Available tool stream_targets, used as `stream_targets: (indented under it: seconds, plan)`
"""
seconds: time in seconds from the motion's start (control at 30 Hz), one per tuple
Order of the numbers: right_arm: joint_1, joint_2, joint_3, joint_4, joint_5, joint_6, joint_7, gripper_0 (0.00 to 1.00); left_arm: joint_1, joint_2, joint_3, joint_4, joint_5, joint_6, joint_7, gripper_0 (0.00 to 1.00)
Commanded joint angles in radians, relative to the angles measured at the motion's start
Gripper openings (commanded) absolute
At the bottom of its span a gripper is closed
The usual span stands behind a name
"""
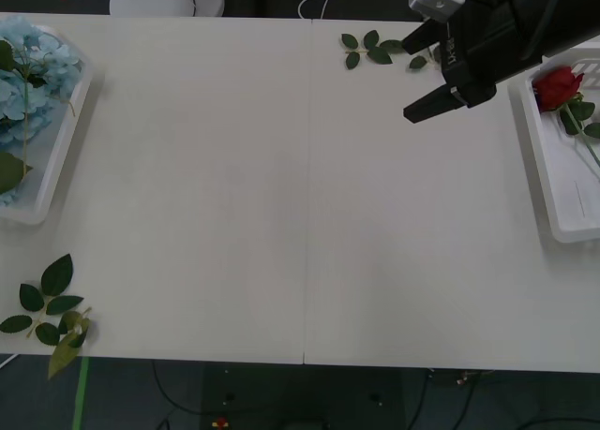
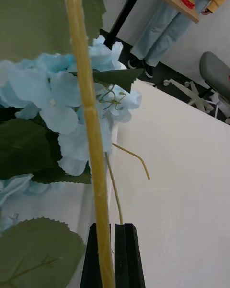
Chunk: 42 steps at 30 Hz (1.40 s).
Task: Place the red flowers into the right box and the blue flowers into the left box. If a person shows an open palm, hand one flower to the person first, then continue sorting.
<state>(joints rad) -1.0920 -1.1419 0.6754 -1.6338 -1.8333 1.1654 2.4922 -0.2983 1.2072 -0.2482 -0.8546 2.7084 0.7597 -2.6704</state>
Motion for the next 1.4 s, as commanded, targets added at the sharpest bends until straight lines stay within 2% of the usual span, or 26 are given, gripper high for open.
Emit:
stream_targets:
  seconds: [0.03,0.17,0.23,0.27,0.3,0.37,0.4,0.57,0.67,0.83,1.03,1.07,1.2,1.27,1.4]
  plan:
    - [0.041,-0.087,-0.01,-0.07,-0.044,-0.027,0.057,0.99,-0.015,0.058,0.032,0.016,0.013,0.004,-0.035,0.0]
    - [0.061,-0.088,-0.01,-0.078,-0.052,-0.073,0.063,1.0,-0.013,0.058,0.032,0.023,0.013,0.004,-0.035,0.01]
    - [0.061,-0.088,-0.01,-0.078,-0.054,-0.078,0.065,1.0,-0.015,0.058,0.032,0.025,0.013,0.004,-0.035,0.29]
    - [0.061,-0.09,-0.01,-0.077,-0.054,-0.079,0.065,1.0,-0.015,0.058,0.032,0.023,0.011,0.003,-0.035,0.54]
    - [0.061,-0.088,-0.01,-0.077,-0.054,-0.079,0.065,1.0,-0.015,0.058,0.032,0.023,0.013,0.003,-0.035,0.65]
    - [0.061,-0.082,-0.01,-0.073,-0.05,-0.079,0.065,1.0,-0.013,0.058,0.032,0.025,0.011,0.003,-0.035,0.72]
    - [0.061,-0.079,-0.01,-0.069,-0.05,-0.079,0.062,1.0,-0.013,0.058,0.032,0.023,0.011,0.003,-0.035,0.79]
    - [0.061,-0.067,-0.01,-0.043,-0.05,-0.081,0.065,1.0,-0.013,0.058,0.035,0.025,0.013,0.004,-0.035,0.93]
    - [0.061,-0.067,-0.01,-0.041,-0.049,-0.086,0.066,1.0,-0.009,0.058,0.043,0.025,0.011,0.012,-0.035,0.99]
    - [0.061,-0.061,-0.01,-0.038,-0.041,-0.087,0.068,1.0,0.064,0.071,0.11,-0.027,0.011,0.069,-0.035,1.0]
    - [0.061,-0.052,-0.01,-0.04,-0.038,-0.089,0.063,1.0,0.341,0.08,0.34,-0.238,0.011,0.176,-0.035,1.0]
    - [0.061,-0.052,-0.01,-0.04,-0.038,-0.089,0.063,1.0,0.427,0.08,0.403,-0.314,0.011,0.181,-0.035,1.0]
    - [0.061,-0.052,-0.01,-0.04,-0.038,-0.089,0.063,1.0,0.623,0.08,0.558,-0.523,0.007,0.178,-0.035,1.0]
    - [0.061,-0.052,-0.01,-0.04,-0.038,-0.089,0.063,1.0,0.666,0.08,0.603,-0.613,-0.03,0.175,-0.035,1.0]
    - [0.061,-0.052,-0.01,-0.04,-0.038,-0.089,0.063,1.0,0.66,0.08,0.624,-0.751,-0.101,0.155,-0.035,1.0]
